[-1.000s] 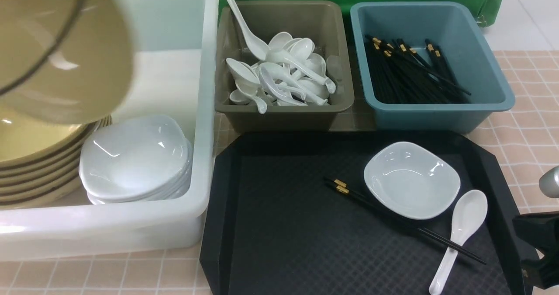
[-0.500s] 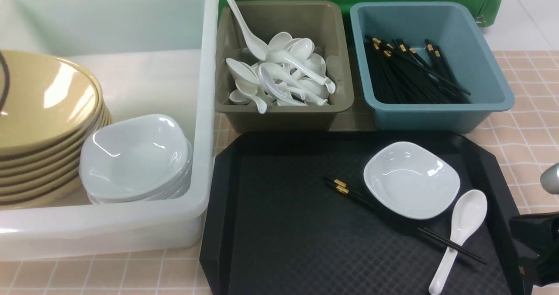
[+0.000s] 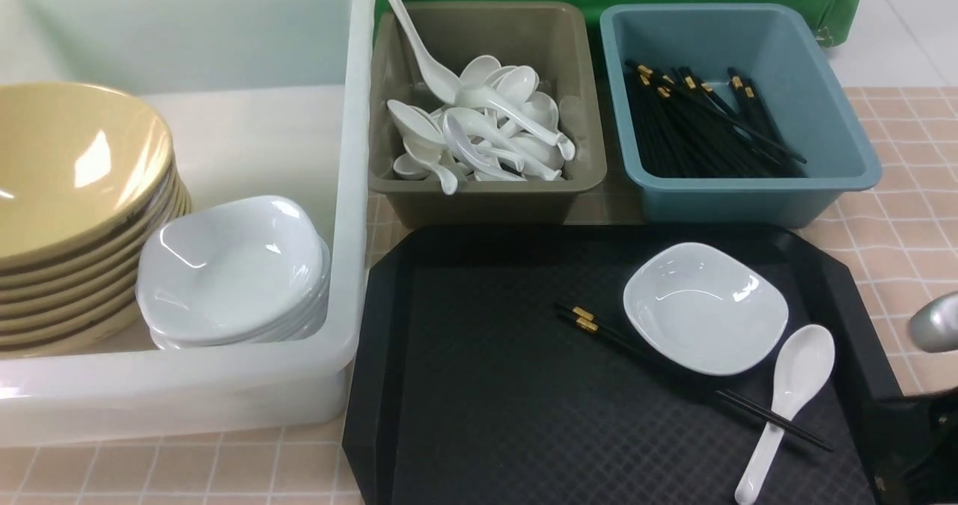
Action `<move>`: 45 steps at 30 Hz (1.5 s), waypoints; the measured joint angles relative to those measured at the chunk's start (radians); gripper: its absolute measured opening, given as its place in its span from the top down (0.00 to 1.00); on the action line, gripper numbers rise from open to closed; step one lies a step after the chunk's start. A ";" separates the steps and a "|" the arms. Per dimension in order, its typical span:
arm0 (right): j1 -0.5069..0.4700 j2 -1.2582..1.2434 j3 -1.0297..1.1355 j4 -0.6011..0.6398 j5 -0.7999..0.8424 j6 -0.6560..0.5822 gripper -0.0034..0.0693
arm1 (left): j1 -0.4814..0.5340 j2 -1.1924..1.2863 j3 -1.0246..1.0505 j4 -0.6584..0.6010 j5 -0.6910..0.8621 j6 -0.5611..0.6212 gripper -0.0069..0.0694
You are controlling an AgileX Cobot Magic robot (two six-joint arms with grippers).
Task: On brown table put chopsticks spoon bowls plates into blue grey white boxes.
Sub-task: 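Reach for and grasp the small white dish on the black tray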
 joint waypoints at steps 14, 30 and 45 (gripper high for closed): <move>0.000 0.584 -0.453 -0.058 0.002 -0.054 0.32 | -0.286 -0.375 0.362 -0.257 0.030 0.453 0.90; 0.002 0.870 -0.610 -0.101 -0.031 0.027 0.68 | -0.286 -0.804 0.735 -0.009 -0.079 0.235 0.90; -0.080 0.806 -0.610 -0.115 -0.036 -0.010 0.40 | -0.286 -0.892 0.758 0.012 -0.156 0.232 0.90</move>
